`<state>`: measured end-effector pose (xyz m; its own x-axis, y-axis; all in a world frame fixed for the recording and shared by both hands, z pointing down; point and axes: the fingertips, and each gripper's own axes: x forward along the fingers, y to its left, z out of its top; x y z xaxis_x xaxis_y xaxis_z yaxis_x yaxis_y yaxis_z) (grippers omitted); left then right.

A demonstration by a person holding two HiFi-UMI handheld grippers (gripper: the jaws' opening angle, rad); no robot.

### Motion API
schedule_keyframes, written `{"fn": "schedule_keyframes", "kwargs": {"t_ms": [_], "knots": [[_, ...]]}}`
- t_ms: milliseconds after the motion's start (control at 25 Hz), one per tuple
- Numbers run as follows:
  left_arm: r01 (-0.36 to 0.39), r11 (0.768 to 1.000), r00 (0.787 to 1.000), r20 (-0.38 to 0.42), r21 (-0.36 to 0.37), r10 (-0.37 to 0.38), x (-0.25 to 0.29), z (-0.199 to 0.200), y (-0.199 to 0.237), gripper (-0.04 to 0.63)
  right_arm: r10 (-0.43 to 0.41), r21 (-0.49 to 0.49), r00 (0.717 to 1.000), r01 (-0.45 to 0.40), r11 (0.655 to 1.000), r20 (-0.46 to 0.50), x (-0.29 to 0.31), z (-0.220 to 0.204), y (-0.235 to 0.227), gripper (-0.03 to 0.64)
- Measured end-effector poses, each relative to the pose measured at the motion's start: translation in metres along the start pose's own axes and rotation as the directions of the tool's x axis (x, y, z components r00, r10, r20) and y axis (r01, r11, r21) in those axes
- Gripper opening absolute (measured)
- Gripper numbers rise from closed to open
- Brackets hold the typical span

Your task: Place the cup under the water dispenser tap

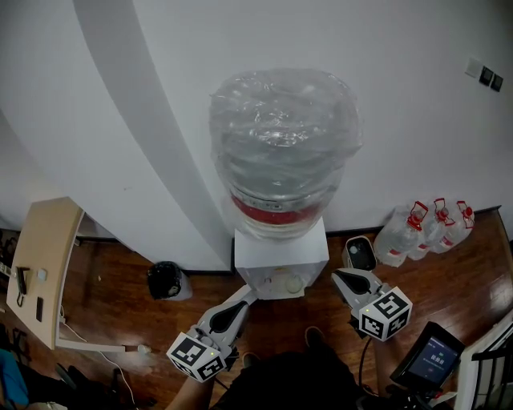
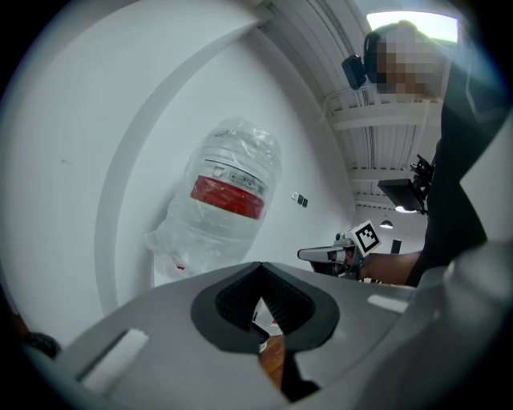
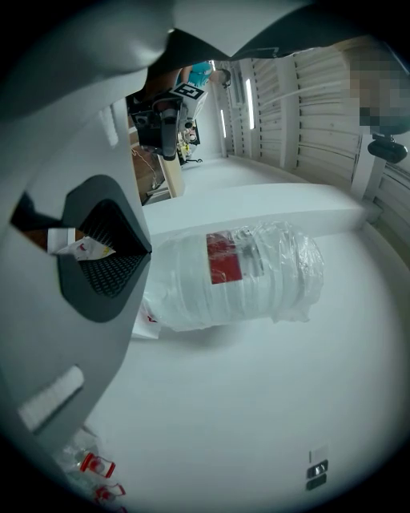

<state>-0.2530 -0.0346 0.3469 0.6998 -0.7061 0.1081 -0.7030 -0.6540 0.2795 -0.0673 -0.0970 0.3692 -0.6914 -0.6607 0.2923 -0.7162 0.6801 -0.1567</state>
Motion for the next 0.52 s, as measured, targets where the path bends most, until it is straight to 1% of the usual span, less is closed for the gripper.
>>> {"fn": "schedule_keyframes", "kwargs": {"t_ms": [520], "knots": [[-0.005, 1.000, 1.000, -0.015, 0.000, 0.005, -0.0032, -0.0061, -0.0071, 0.000, -0.018, 0.003, 1.000, 0.018, 1.000, -0.001, -0.0056, -0.0047, -0.0016, 0.000]]}}
